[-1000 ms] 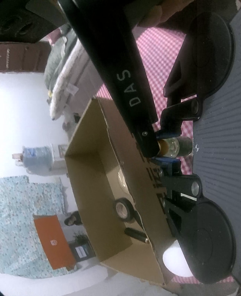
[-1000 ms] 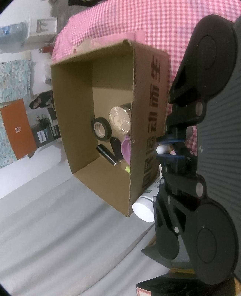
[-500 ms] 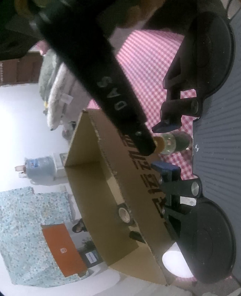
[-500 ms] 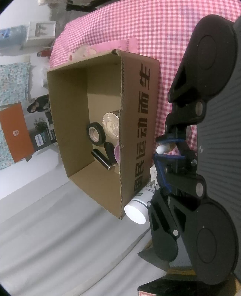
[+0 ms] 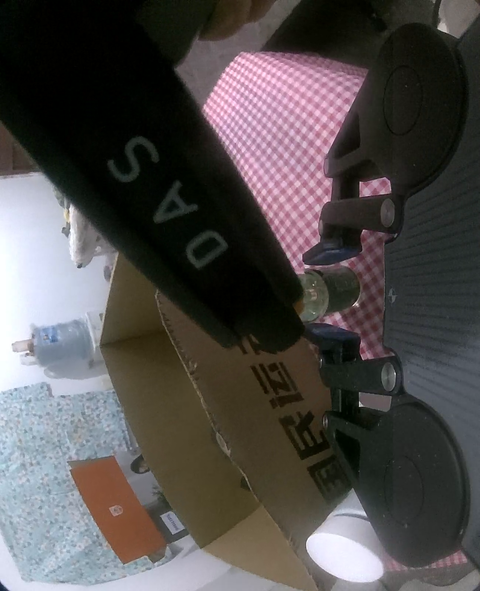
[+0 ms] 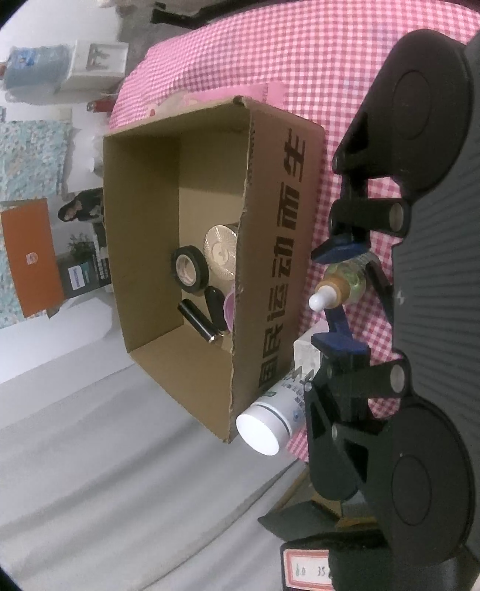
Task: Organize rigid objects
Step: 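Lift the green dropper bottle with the right gripper over the box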
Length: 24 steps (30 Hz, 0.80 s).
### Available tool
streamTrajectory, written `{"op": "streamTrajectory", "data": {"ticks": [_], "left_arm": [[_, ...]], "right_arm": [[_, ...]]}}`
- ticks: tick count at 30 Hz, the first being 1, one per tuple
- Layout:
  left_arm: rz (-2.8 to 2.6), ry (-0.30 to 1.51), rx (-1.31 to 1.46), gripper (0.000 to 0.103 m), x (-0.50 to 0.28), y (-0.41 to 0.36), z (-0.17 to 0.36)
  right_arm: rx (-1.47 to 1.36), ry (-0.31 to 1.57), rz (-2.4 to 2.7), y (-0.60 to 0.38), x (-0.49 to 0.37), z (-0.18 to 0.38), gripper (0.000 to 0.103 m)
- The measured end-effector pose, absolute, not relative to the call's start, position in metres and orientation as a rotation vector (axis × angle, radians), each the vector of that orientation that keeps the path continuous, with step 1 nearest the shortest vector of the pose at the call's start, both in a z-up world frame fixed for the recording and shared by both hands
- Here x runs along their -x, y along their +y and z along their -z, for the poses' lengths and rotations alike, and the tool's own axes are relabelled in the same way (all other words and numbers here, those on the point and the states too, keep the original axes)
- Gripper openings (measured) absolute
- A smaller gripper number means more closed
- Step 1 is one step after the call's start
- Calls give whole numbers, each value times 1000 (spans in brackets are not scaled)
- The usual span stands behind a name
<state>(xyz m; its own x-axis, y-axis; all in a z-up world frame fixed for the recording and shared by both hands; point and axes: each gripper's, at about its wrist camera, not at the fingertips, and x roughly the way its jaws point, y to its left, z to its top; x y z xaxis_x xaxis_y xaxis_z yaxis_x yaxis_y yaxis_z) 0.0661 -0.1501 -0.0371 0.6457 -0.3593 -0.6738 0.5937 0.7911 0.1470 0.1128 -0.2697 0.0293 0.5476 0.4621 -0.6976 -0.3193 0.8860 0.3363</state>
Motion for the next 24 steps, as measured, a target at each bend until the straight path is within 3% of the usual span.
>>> {"op": "streamTrajectory", "data": {"ticks": [8, 15, 20, 24], "left_arm": [[563, 675, -377, 34, -75, -150, 43], [564, 662, -370, 34, -75, -148, 48], [565, 658, -369, 32, -75, -149, 47], [569, 652, -363, 32, -71, -149, 41]], "right_arm": [[-180, 909, -474, -266, -123, -16, 43], [-180, 915, -468, -267, -125, -12, 35], [-176, 901, -463, -270, -124, -14, 23], [-167, 893, -462, -271, -122, -19, 23]]}}
